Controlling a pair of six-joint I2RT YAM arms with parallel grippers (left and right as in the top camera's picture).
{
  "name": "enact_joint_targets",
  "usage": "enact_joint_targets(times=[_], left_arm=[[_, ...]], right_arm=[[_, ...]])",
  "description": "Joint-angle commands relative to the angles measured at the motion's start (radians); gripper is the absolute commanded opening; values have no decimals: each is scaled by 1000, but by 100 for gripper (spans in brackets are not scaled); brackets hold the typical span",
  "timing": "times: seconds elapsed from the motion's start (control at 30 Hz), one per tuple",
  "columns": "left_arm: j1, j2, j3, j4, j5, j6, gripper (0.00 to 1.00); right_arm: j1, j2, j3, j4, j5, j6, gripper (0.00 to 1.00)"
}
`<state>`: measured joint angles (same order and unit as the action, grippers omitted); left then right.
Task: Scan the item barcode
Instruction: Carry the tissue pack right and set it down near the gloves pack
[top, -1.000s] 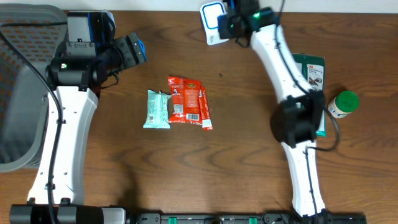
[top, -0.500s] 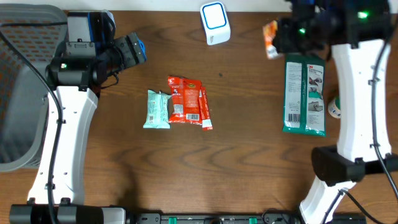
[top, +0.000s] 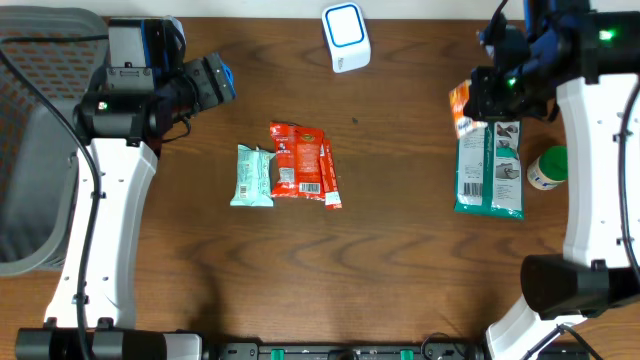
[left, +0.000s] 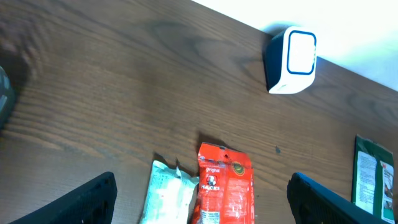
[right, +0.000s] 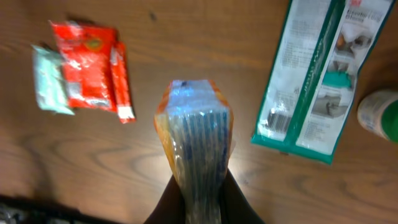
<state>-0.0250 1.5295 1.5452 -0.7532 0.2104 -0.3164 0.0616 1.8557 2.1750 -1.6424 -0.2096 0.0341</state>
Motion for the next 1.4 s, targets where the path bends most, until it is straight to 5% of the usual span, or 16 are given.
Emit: enact_joint_targets(times=[0.0, 0.7, 0.77, 0.97, 1.37], left_arm=[[3, -7, 3, -2, -2, 8, 88], [3, -7, 3, -2, -2, 8, 88], [3, -7, 3, -2, -2, 8, 88], [3, -7, 3, -2, -2, 8, 88], [3, -7, 3, -2, -2, 7, 88]], right_arm=[[-31, -4, -140, 65, -5, -43, 1], [-142, -3, -993, 908, -79, -43, 1], [-145, -3, -1005, 914, -65, -44, 5], [-150, -5, -977, 886, -31, -58, 45], [-144, -5, -742, 677, 90, -58, 51]])
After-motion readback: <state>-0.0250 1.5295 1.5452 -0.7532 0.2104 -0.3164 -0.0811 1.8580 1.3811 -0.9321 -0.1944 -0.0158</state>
